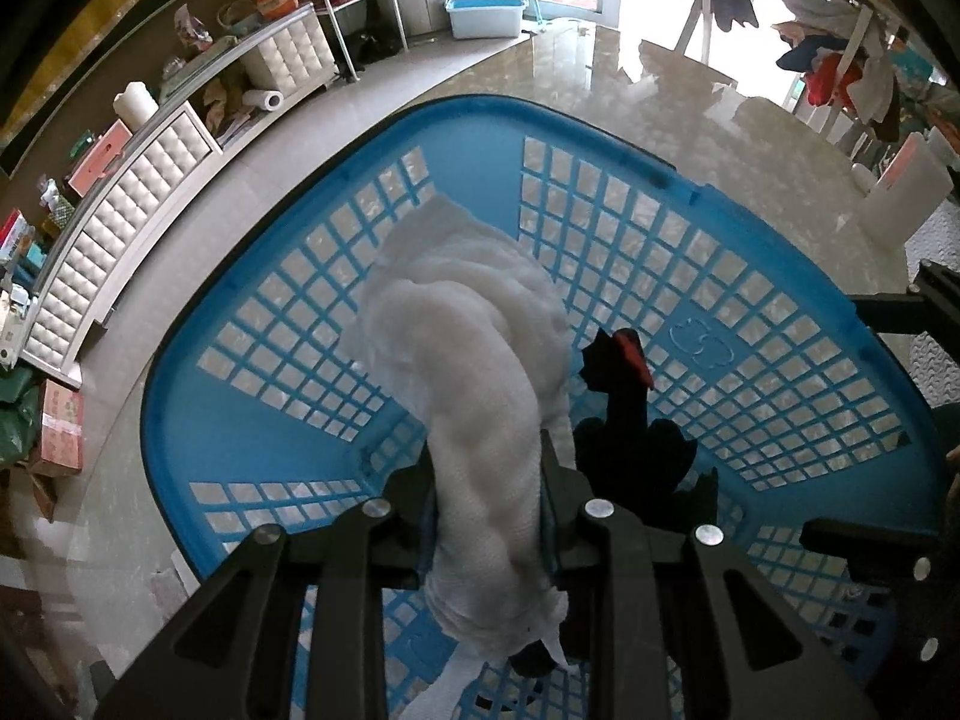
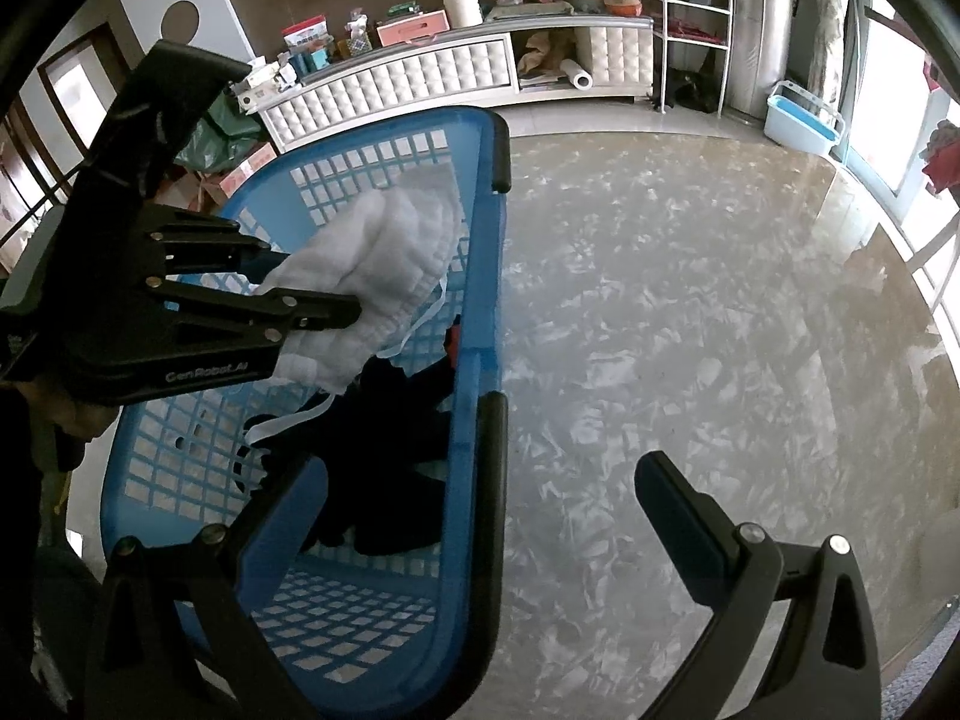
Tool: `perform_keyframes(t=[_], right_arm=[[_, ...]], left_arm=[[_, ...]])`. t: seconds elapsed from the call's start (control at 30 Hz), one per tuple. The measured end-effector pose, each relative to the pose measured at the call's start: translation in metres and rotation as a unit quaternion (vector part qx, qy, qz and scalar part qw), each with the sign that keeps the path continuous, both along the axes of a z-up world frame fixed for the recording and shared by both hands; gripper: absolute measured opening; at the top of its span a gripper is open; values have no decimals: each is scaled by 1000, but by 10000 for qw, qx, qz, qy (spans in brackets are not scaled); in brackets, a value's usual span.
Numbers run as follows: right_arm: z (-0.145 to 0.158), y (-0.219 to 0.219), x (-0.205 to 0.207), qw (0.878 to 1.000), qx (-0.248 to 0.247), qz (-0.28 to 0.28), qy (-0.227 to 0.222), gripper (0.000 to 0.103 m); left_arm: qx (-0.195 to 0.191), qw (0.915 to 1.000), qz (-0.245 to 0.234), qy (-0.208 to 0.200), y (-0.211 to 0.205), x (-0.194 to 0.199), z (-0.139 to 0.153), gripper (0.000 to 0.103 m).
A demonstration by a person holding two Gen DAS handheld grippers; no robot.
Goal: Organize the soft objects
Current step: 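Lower the white towel into the basket and open the left gripper, then move the right gripper toward the black ring beside the basket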
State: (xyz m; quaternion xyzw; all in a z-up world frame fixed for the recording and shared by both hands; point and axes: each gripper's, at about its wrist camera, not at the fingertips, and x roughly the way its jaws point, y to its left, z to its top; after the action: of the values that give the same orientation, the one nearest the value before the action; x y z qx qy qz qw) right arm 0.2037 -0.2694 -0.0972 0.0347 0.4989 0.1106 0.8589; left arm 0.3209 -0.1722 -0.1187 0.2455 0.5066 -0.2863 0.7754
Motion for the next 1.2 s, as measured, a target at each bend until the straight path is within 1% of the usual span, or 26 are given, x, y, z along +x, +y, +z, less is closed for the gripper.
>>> perform_keyframes(t=[0.2, 0.23, 0.27, 0.4, 0.43, 0.5, 0.53, 0.6, 0.67, 0.73, 0.8, 0.83, 1.0, 1.1, 1.2], right_arm=[[0, -3, -1, 10000, 69, -19, 17, 103], [0, -4, -2, 10000, 80, -11, 17, 103], [1, -5, -2, 10000, 87, -3, 16, 103], [3, -6, -5, 10000, 84, 0, 0, 103], [4, -7, -6, 10000, 78, -15, -7, 103], [7, -7, -9, 10000, 63, -35, -29, 103], [8, -7, -9, 10000, 57, -40, -35, 103], [12, -6, -12, 9999, 63, -48, -66, 103], [16, -4, -15, 9999, 34, -39, -110, 103], [22, -2, -20, 9999, 14, -30, -167, 103], [25, -1, -22, 9998, 4, -12, -206, 103], [28, 1, -24, 9997, -9, -4, -236, 103], [41, 9, -32, 9994, 96, 67, -337, 103], [49, 19, -38, 9990, 83, 119, -414, 103], [55, 29, -44, 9988, 71, 190, -445, 103]], left_arm=[[74, 10000, 5, -37, -4, -3, 0, 25], [88, 10000, 7, -42, -4, -3, -1, 27], [89, 10000, 8, -42, -5, -3, -1, 29], [68, 9999, 48, -139, -5, -5, 2, 47], [78, 9998, 80, -167, -5, -5, 3, 50], [38, 9998, 125, -160, -4, -6, 5, 51], [29, 9998, 123, -184, -4, -8, 7, 56], [14, 9995, 101, -291, -5, -14, 13, 63], [-47, 9993, 91, -370, -3, -21, 20, 68], [-93, 9989, 83, -459, 0, -28, 30, 78], [-145, 9981, 73, -588, 2, -37, 42, 82], [-189, 9976, 59, -663, 4, -43, 49, 83], [-304, 9953, 127, -913, 16, -67, 79, 83], [-321, 9940, 148, -1030, 21, -80, 88, 83], [-398, 9925, 260, -1127, 36, -94, 99, 83]])
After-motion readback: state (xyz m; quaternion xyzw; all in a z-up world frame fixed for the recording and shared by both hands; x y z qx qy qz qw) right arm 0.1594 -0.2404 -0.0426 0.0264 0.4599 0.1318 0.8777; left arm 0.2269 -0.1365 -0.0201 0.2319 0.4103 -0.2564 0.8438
